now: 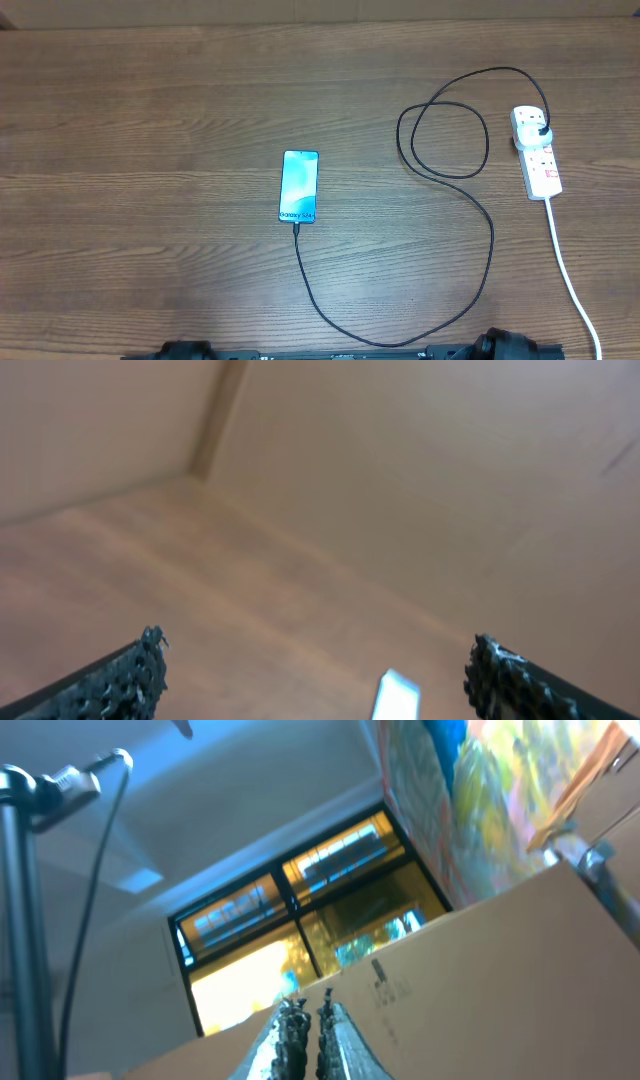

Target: Plug charger to phone and switch on socket

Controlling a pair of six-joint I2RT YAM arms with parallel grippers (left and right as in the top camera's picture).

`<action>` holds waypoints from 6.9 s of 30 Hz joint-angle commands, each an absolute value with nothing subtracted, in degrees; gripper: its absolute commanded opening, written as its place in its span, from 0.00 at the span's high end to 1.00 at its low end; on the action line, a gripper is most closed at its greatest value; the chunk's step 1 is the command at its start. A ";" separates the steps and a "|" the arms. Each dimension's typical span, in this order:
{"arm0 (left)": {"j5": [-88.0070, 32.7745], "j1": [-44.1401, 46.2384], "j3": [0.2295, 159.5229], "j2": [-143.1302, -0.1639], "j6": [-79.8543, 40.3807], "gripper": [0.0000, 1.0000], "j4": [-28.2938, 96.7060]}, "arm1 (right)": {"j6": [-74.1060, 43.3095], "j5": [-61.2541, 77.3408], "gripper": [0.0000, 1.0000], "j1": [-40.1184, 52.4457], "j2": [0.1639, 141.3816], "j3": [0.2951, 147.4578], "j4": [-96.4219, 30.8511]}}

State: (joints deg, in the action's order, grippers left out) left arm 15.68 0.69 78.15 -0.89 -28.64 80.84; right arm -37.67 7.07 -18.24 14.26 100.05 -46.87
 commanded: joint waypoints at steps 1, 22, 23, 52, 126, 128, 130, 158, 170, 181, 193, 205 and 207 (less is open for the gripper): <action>10.74 0.25 70.32 -0.25 -30.44 0.00 72.90 | -37.41 2.98 0.90 -17.74 11.66 97.95 -46.09; -4.49 0.25 8.58 -0.25 -23.77 0.00 4.99 | -35.94 0.05 0.86 -17.74 7.75 98.37 -45.28; -4.49 0.25 7.01 -0.25 -23.77 0.00 3.36 | -35.94 0.05 0.86 -17.74 7.75 98.37 -45.28; -3.20 0.25 0.27 -0.36 -21.63 0.00 4.25 | -42.22 5.26 0.46 -17.30 4.69 92.95 -42.24; -3.40 -4.49 0.27 -0.25 1.74 0.00 4.25 | -57.17 -2.68 0.00 -7.18 2.57 10.11 -13.58; -3.40 -4.49 0.27 -0.25 1.74 0.00 4.25 | -56.31 -3.77 0.00 -7.18 2.63 9.28 -14.31; -3.40 -4.49 0.27 -0.25 1.74 0.00 4.25 | -56.36 -5.13 0.00 -7.18 2.63 8.60 -15.84; -3.42 -4.49 0.27 -0.25 1.74 0.00 4.25 | -55.92 -12.71 0.00 -7.18 2.63 8.62 -28.67; -3.40 -4.49 0.27 -0.25 1.74 0.00 4.25 | -32.88 -2.57 0.00 -7.14 2.63 8.36 -10.44; -3.42 -4.49 0.27 -0.25 1.74 0.00 4.25 | -25.91 1.34 0.00 -4.91 0.16 0.89 -4.54; -3.40 -4.49 0.27 -0.25 1.74 0.00 4.25 | -11.90 1.19 0.00 -0.82 0.16 0.43 -4.69; -3.40 -4.49 0.27 -0.25 1.74 0.01 4.25 | -11.90 1.17 0.00 -0.82 0.16 0.43 -4.67; -3.40 -4.49 0.27 -0.25 1.74 0.01 4.25 | -11.90 1.17 0.00 -0.82 0.16 0.43 -4.67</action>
